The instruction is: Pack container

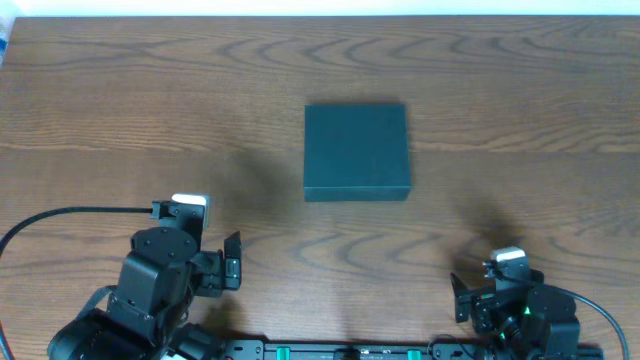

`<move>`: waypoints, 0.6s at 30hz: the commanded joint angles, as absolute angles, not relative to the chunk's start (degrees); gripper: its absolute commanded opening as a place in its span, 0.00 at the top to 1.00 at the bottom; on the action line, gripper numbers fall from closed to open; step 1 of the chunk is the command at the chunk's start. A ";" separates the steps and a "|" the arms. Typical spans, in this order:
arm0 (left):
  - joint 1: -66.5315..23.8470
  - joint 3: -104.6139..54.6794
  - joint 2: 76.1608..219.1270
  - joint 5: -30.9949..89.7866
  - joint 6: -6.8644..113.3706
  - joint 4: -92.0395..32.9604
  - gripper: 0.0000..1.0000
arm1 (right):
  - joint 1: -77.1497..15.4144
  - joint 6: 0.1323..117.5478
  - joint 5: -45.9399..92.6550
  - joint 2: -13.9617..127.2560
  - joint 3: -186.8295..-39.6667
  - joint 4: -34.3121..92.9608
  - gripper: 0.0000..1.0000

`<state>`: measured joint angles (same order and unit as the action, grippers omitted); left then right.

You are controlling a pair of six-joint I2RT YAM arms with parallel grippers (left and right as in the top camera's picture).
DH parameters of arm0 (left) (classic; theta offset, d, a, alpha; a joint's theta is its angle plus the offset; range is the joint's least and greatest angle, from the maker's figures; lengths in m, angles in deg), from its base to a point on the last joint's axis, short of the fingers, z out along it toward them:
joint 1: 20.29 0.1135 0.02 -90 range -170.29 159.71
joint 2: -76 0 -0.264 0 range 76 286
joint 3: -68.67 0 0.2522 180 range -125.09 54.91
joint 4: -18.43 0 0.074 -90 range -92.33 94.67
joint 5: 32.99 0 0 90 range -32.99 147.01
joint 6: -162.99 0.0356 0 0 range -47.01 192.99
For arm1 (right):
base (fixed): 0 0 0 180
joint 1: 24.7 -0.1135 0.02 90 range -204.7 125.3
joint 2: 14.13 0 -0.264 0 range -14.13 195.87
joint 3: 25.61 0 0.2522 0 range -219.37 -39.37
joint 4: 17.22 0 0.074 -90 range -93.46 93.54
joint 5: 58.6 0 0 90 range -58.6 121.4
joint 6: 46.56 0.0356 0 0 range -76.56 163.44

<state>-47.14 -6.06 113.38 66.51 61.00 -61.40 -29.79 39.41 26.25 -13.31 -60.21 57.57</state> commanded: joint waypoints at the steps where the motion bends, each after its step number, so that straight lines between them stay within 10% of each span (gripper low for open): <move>1: -47.19 -5.16 112.77 67.93 61.35 -61.75 0.04 | -29.24 38.64 26.45 -13.74 -59.71 58.01 0.01; 18: -26.29 28.19 84.90 52.89 70.92 -49.13 0.05 | -29.24 38.64 26.45 -13.74 -59.71 58.01 0.01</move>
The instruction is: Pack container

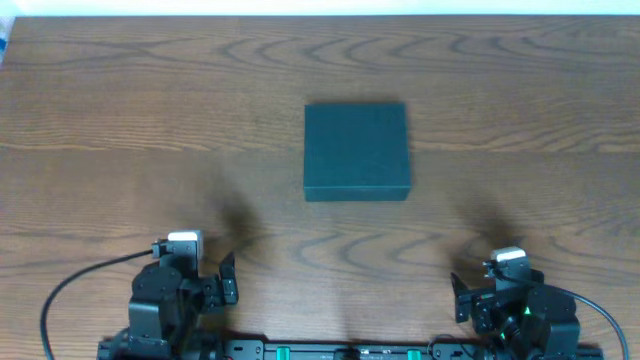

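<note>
A dark teal square box (356, 150) with its lid on sits at the middle of the wooden table (120, 110). Both arms are drawn back at the near edge, well apart from the box. My left gripper (229, 280) sits at the lower left, its fingers pointing right. At the lower right is my right gripper (458, 298), its fingers pointing left. Neither holds anything that I can see. From overhead the gap between each pair of fingers does not show.
A black rail with green marks (345, 351) runs along the near edge between the two arm bases. A black cable (80, 282) loops off the left arm.
My left arm has drawn back toward the near edge and now sits lower and more folded. The box and the right arm have not moved.
</note>
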`<move>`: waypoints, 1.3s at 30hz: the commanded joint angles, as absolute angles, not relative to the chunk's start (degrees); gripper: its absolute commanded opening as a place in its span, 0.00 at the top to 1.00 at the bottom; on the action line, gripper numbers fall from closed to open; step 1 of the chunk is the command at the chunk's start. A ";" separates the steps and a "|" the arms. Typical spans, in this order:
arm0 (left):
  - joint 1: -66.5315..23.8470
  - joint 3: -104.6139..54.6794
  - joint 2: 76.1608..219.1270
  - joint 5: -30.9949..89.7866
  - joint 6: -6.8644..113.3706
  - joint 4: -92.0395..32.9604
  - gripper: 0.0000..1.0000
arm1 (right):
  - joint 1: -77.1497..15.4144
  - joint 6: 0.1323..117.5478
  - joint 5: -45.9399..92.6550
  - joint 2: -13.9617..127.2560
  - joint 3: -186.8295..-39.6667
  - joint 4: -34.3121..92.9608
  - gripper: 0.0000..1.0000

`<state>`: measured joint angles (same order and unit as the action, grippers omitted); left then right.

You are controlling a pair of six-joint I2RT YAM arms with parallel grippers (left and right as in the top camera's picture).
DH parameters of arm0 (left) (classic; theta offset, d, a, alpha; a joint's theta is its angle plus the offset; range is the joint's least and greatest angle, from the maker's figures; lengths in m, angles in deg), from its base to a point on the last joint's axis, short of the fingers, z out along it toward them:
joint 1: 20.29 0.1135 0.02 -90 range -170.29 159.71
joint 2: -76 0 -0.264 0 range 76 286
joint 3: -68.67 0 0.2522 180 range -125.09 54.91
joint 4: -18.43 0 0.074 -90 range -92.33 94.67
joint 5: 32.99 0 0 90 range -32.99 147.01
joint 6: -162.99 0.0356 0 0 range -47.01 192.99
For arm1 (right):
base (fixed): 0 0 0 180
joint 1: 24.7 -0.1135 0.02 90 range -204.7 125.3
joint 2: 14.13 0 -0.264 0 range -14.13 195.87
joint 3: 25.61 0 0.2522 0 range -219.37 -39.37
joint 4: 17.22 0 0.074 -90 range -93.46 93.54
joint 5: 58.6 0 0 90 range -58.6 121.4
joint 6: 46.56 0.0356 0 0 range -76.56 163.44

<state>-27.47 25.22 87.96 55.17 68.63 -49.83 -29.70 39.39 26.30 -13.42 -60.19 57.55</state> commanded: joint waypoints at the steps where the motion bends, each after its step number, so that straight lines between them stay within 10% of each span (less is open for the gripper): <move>1: -26.29 29.26 83.83 52.94 70.92 -48.81 0.05 | -29.24 38.64 26.45 -13.74 -59.71 58.01 0.01; 39: -26.29 38.33 76.20 53.09 71.73 -50.53 0.05 | -29.24 38.64 26.45 -13.74 -59.71 58.01 0.01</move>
